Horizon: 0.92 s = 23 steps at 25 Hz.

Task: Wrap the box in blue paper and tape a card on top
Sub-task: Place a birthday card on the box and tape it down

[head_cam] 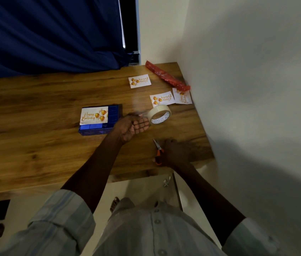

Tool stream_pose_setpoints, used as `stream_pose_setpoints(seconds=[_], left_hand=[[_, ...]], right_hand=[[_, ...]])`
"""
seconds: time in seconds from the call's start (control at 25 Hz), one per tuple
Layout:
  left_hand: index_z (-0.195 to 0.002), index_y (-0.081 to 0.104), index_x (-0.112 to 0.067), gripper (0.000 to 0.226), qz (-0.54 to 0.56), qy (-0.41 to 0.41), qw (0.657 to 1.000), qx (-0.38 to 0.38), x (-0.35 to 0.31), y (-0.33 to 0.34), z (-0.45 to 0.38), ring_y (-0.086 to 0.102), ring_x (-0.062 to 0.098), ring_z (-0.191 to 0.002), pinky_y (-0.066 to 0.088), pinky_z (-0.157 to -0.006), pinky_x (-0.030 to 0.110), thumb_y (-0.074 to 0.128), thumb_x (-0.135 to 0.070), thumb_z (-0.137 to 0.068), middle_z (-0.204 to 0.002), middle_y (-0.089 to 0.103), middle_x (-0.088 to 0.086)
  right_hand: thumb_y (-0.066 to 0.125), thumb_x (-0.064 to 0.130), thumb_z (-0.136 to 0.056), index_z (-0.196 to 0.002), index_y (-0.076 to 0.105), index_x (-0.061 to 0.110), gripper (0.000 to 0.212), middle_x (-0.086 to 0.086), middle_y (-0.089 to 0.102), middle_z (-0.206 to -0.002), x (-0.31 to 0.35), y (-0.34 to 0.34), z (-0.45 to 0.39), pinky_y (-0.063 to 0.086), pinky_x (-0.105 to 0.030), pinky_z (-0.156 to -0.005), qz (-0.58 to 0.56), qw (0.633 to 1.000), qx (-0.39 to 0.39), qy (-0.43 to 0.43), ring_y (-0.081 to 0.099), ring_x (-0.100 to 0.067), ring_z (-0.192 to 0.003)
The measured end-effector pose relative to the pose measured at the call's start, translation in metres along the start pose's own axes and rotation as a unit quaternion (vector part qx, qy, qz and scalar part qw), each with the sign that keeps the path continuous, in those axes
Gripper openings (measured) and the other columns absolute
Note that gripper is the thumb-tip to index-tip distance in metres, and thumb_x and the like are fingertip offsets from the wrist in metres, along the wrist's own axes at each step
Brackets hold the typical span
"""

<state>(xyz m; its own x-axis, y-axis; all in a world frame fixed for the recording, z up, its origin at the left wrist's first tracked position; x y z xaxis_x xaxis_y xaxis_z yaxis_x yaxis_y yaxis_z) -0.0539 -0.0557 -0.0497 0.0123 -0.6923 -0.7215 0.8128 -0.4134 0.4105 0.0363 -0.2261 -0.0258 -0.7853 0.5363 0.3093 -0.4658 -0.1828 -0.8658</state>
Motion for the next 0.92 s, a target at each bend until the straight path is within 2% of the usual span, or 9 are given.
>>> stream_pose_setpoints(seconds=[0.16, 0.24, 0.28, 0.36, 0.4, 0.52, 0.56, 0.64, 0.92], left_hand=[[-0.107, 0.06, 0.001, 0.016, -0.002, -0.004, 1.0, 0.002, 0.001, 0.001, 0.003, 0.066, 0.03, -0.108, 0.052, -0.097, 0.044, 0.052, -0.006, -0.096, -0.112, 0.067, 0.022], [-0.107, 0.06, 0.002, 0.017, -0.004, -0.004, 1.0, 0.003, 0.0, 0.002, 0.004, 0.065, 0.03, -0.11, 0.051, -0.097, 0.044, 0.051, -0.006, -0.096, -0.113, 0.066, 0.022], [-0.108, 0.06, 0.003, 0.017, -0.007, -0.003, 1.0, 0.004, -0.001, 0.001, 0.005, 0.064, 0.03, -0.111, 0.052, -0.096, 0.043, 0.05, -0.006, -0.096, -0.115, 0.066, 0.022], [-0.109, 0.059, 0.003, 0.018, -0.011, -0.003, 1.0, 0.008, -0.002, 0.002, 0.005, 0.062, 0.032, -0.114, 0.051, -0.096, 0.043, 0.05, -0.006, -0.097, -0.119, 0.064, 0.023], [-0.108, 0.06, 0.003, 0.018, -0.013, -0.003, 1.0, 0.008, -0.002, 0.003, 0.006, 0.061, 0.033, -0.116, 0.051, -0.096, 0.043, 0.05, -0.006, -0.097, -0.121, 0.063, 0.024], [-0.106, 0.06, 0.0, 0.015, -0.023, -0.005, 1.0, 0.008, -0.003, 0.005, 0.006, 0.059, 0.034, -0.119, 0.052, -0.095, 0.042, 0.051, -0.006, -0.096, -0.124, 0.06, 0.025], [-0.106, 0.06, 0.0, 0.015, -0.024, -0.007, 1.0, 0.008, -0.004, 0.005, 0.006, 0.059, 0.035, -0.119, 0.051, -0.095, 0.043, 0.051, -0.006, -0.096, -0.125, 0.06, 0.026], [-0.109, 0.059, 0.0, 0.017, -0.023, -0.011, 1.0, 0.009, -0.005, 0.004, 0.005, 0.059, 0.036, -0.118, 0.05, -0.098, 0.045, 0.053, -0.007, -0.095, -0.126, 0.06, 0.026], [-0.12, 0.056, 0.002, 0.027, -0.034, -0.011, 0.999, 0.01, -0.006, 0.002, 0.006, 0.062, 0.031, -0.115, 0.053, -0.092, 0.04, 0.053, -0.009, -0.095, -0.122, 0.063, 0.022]], right_hand=[[0.062, 0.037, -0.088, -0.113, 0.053, 0.021, 0.031, -0.009, 0.064, -0.112, -0.007, 0.007, -0.004, 0.044, -0.04, -0.098, -0.138, 0.99, -0.007, 0.026, 0.061, -0.029, -0.102], [0.065, 0.039, -0.085, -0.108, 0.048, 0.026, 0.032, -0.008, 0.063, -0.1, -0.014, 0.009, -0.008, 0.054, -0.048, -0.082, -0.284, 0.959, -0.012, 0.022, 0.065, -0.029, -0.087], [0.066, 0.033, -0.087, -0.11, 0.047, 0.022, 0.031, -0.011, 0.063, -0.099, -0.014, 0.009, -0.008, 0.058, -0.044, -0.073, -0.369, 0.929, 0.0, 0.025, 0.065, -0.028, -0.082], [0.061, 0.022, -0.093, -0.114, 0.052, 0.014, 0.025, -0.017, 0.065, -0.102, -0.011, 0.007, -0.009, 0.057, -0.038, -0.069, -0.52, 0.853, 0.036, 0.02, 0.065, -0.029, -0.083], [0.057, 0.019, -0.095, -0.116, 0.054, 0.009, 0.023, -0.02, 0.065, -0.104, -0.008, 0.006, -0.01, 0.057, -0.038, -0.074, -0.604, 0.794, 0.067, 0.014, 0.065, -0.031, -0.089], [0.04, 0.019, -0.095, -0.126, 0.049, -0.007, 0.041, -0.03, 0.06, -0.116, -0.003, 0.01, -0.018, 0.053, -0.043, -0.091, -0.812, 0.554, 0.183, -0.014, 0.06, -0.038, -0.109], [0.04, 0.018, -0.09, -0.128, 0.047, -0.009, 0.047, -0.031, 0.058, -0.119, -0.003, 0.011, -0.019, 0.053, -0.042, -0.093, -0.829, 0.522, 0.199, -0.018, 0.06, -0.039, -0.111], [0.043, 0.011, -0.084, -0.13, 0.046, -0.009, 0.05, -0.03, 0.059, -0.119, -0.004, 0.012, -0.022, 0.055, -0.039, -0.09, -0.824, 0.526, 0.207, -0.041, 0.062, -0.037, -0.111], [0.046, -0.002, -0.093, -0.115, 0.057, 0.002, 0.025, -0.013, 0.066, -0.097, -0.002, 0.017, -0.03, 0.057, -0.031, -0.078, -0.736, 0.657, 0.161, -0.036, 0.068, -0.022, -0.083]])
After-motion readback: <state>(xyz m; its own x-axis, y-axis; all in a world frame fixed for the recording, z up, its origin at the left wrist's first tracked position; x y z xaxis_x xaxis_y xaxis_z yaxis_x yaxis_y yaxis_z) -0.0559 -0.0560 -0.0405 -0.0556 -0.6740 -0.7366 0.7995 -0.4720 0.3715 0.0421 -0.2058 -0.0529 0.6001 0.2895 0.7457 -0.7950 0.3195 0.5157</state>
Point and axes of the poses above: each hand's wrist, its own z-axis away from the middle knuckle, its own y-axis out of the palm, x = y × z, the point moved 4 cm from there along -z, towards the middle knuckle
